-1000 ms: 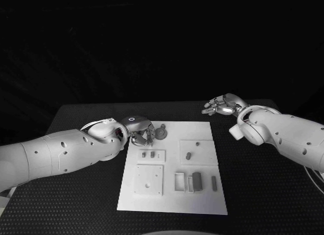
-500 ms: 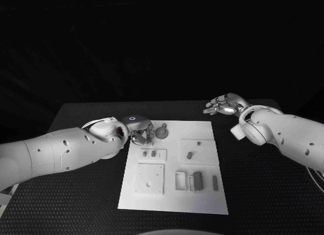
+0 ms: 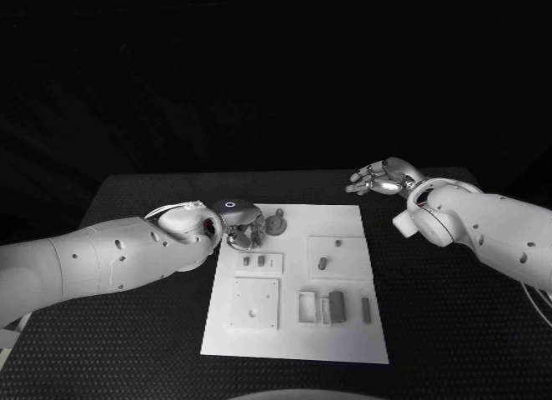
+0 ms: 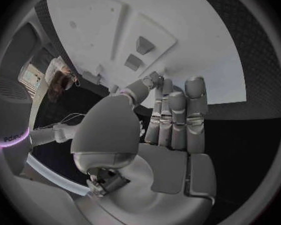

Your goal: Assemble the parts on the task board

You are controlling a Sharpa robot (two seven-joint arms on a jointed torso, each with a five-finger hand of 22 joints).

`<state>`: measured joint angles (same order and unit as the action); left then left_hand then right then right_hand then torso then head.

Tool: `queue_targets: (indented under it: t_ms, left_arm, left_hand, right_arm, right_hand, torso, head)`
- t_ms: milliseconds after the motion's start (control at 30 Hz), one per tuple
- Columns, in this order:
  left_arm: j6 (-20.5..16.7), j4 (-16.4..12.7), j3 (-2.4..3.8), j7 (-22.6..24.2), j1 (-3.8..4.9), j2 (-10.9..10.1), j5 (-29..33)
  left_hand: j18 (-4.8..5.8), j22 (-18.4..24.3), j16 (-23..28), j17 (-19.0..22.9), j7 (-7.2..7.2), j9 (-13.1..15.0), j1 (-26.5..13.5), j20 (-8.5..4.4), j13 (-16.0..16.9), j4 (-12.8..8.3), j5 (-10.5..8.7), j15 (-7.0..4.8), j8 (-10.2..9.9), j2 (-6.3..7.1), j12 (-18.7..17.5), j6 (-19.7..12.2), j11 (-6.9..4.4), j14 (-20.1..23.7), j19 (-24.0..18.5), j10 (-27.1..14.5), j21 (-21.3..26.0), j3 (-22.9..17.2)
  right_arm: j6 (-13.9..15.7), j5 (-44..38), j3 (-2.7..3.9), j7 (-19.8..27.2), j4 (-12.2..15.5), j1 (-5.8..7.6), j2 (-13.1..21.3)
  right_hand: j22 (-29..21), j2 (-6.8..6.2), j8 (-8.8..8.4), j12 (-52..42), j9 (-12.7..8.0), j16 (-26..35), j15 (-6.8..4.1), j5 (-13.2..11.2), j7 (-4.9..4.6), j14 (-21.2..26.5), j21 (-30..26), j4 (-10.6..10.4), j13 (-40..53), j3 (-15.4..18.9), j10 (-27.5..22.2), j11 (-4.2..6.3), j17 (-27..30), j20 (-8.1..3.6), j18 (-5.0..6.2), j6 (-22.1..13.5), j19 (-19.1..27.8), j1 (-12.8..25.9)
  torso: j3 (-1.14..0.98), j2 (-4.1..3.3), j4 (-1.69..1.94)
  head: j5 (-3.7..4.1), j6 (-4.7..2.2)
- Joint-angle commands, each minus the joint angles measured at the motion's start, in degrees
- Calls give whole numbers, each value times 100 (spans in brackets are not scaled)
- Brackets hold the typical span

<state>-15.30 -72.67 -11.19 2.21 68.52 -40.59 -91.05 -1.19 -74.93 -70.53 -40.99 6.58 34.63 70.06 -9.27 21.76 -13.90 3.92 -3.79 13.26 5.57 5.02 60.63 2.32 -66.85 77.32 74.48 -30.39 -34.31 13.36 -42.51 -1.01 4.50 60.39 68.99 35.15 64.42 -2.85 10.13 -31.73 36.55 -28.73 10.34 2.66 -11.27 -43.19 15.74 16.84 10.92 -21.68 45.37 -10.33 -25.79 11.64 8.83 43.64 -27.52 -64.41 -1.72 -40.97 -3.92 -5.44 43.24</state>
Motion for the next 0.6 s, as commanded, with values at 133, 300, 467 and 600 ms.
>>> queue_targets:
  t_ms: [133,300,467,600]
  left_arm:
    - [268,-28,-9,-65,3,0,-199]
    - [284,-26,-13,-85,3,9,-218]
    - [295,-14,-13,-92,3,15,-226]
    - [276,26,-15,-92,2,55,-226]
  left_hand:
    - [-668,-114,4,11,-4,-1,-24,-21,1,8,9,-20,25,-30,-11,33,5,-41,34,44,-33,-16]
    - [-667,-114,7,15,-5,-3,-28,-22,-1,10,7,-19,23,-30,-18,31,7,-39,30,41,-31,-14]
    - [-667,-114,8,17,-5,-4,-27,-22,-1,10,8,-18,23,-33,-21,30,7,-38,29,42,-30,-15]
    - [-666,-114,9,20,-4,-6,-29,-23,-2,12,8,-18,21,-35,-25,27,8,-37,27,41,-29,-15]
  right_arm:
    - [-64,13,2,73,10,1,9]
    - [-61,13,2,75,11,1,7]
    - [-67,13,2,75,6,0,6]
    - [-65,13,2,75,8,0,4]
  right_hand:
    - [9,29,29,32,-7,36,30,7,-138,20,-39,-7,-8,25,20,-13,-10,8,-106,-37,49,46]
    - [10,28,29,32,-8,38,30,7,-138,20,-40,-7,-12,25,20,-13,-11,8,-106,-38,51,46]
    - [12,27,30,31,-8,40,30,7,-138,20,-42,-7,-15,25,21,-13,-12,9,-106,-38,51,46]
    - [13,27,30,31,-9,41,30,7,-138,20,-43,-7,-18,24,21,-13,-13,9,-106,-39,52,47]
  torso:
    - [2,3,8]
    - [4,2,9]
    - [2,3,5]
    - [1,4,4]
  head:
    - [15,7]
    - [14,9]
    - [2,17]
    - [6,17]
